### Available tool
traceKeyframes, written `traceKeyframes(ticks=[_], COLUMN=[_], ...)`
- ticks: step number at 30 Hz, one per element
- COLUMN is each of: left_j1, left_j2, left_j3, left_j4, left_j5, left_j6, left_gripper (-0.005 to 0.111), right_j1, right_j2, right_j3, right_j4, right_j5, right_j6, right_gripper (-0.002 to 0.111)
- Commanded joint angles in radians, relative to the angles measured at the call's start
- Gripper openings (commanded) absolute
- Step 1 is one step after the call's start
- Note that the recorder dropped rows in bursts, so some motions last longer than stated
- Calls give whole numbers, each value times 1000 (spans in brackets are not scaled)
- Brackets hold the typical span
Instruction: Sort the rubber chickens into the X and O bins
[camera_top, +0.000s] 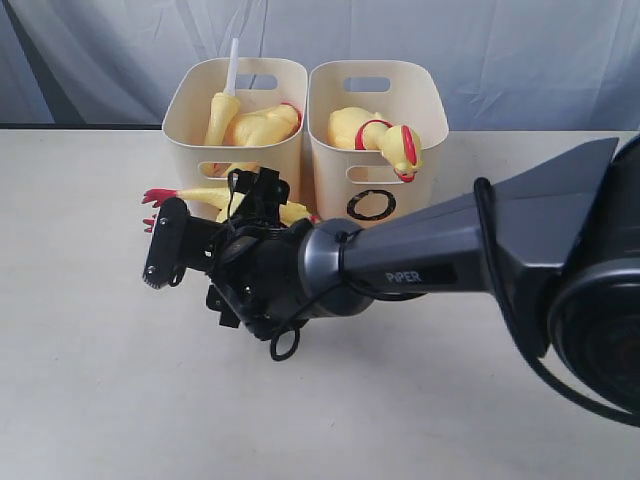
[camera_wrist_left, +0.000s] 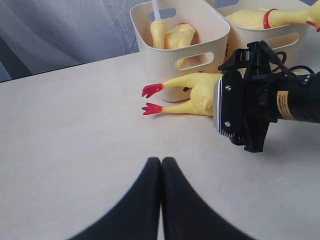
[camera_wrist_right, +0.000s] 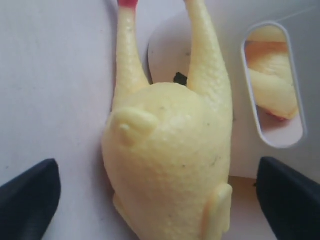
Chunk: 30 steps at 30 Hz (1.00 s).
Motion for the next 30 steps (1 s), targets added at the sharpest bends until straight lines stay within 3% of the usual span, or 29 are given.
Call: traceKeyframes(ticks=[1, 30], left_j1=[0, 0], left_j2=[-8, -8], left_j3=[2, 2], left_j4=[-2, -2], left_j5=[-9, -9], left_j6=[-3, -3], left_gripper=[0, 0], right_j1=[-4, -26], right_j2=[20, 55], right_j3=[-30, -64], right_j4=[-13, -34], right_j5=[58, 25], right_j6=[23, 29], right_gripper=[104, 104])
